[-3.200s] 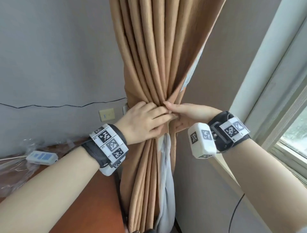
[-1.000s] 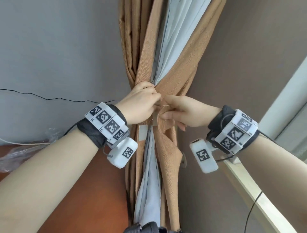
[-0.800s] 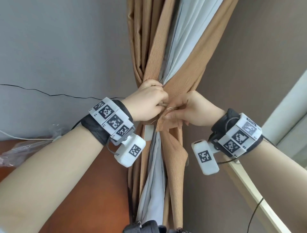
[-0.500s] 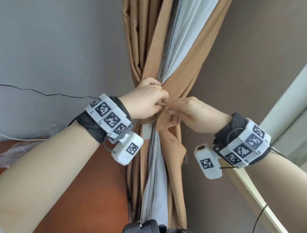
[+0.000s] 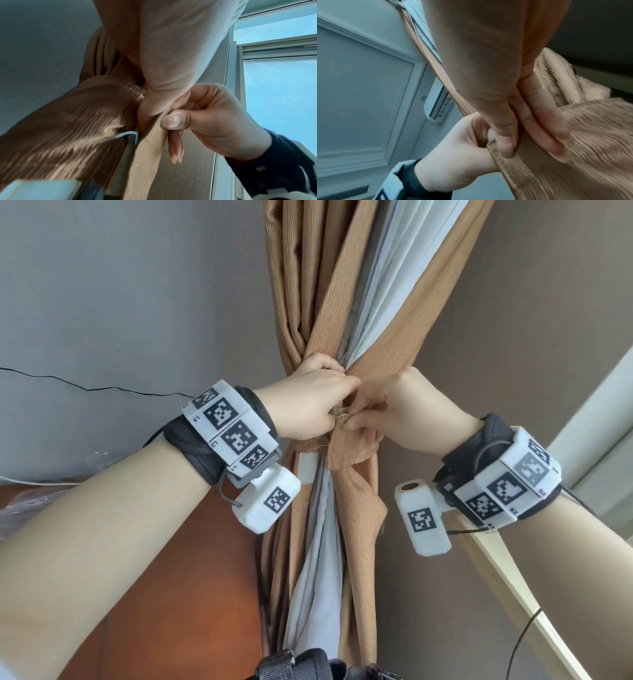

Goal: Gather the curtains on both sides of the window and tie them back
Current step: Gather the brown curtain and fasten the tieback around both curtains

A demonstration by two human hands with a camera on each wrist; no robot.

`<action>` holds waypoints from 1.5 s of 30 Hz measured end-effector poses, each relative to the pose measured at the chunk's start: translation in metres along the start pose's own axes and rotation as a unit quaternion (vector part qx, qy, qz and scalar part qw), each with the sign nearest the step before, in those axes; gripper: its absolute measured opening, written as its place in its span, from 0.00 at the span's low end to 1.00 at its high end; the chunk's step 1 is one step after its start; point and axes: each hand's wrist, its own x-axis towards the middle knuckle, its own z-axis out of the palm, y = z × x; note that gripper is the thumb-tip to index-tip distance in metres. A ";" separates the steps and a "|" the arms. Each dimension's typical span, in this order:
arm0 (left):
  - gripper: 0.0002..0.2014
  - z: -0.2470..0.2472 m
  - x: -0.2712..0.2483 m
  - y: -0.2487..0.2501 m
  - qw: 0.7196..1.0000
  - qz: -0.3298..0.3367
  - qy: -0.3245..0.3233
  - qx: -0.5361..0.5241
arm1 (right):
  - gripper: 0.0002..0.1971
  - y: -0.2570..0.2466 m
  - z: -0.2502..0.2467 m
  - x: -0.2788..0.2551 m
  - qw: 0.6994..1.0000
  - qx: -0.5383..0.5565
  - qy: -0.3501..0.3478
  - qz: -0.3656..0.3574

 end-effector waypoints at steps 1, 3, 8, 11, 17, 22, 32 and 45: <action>0.11 -0.001 0.001 0.000 1.000 0.005 -0.001 0.004 | 0.05 0.000 -0.001 0.001 1.000 0.003 0.001 0.011; 0.09 -0.001 0.002 0.000 1.000 0.025 -0.004 0.011 | 0.05 0.001 -0.003 0.002 1.000 0.004 0.002 0.019; 0.12 -0.002 0.007 0.000 0.998 0.052 -0.028 0.031 | 0.06 0.000 -0.007 0.005 0.999 -0.051 -0.002 -0.013; 0.09 -0.002 0.010 0.002 0.997 0.048 -0.038 0.056 | 0.07 0.000 -0.010 0.007 0.996 -0.083 -0.011 -0.021; 0.07 0.001 0.016 0.006 0.998 0.006 -0.039 0.041 | 0.09 -0.002 -0.016 0.007 0.989 -0.134 -0.053 -0.037; 0.14 -0.005 0.020 0.015 0.995 0.039 -0.095 0.009 | 0.07 0.002 -0.017 0.001 0.988 -0.147 -0.044 -0.029; 0.06 0.004 0.024 0.019 0.994 0.004 -0.092 -0.066 | 0.07 0.009 -0.022 -0.006 0.994 -0.089 -0.029 0.056; 0.13 0.014 0.024 0.029 1.000 -0.009 -0.021 -0.017 | 0.05 0.017 -0.010 -0.014 0.988 -0.130 -0.054 0.069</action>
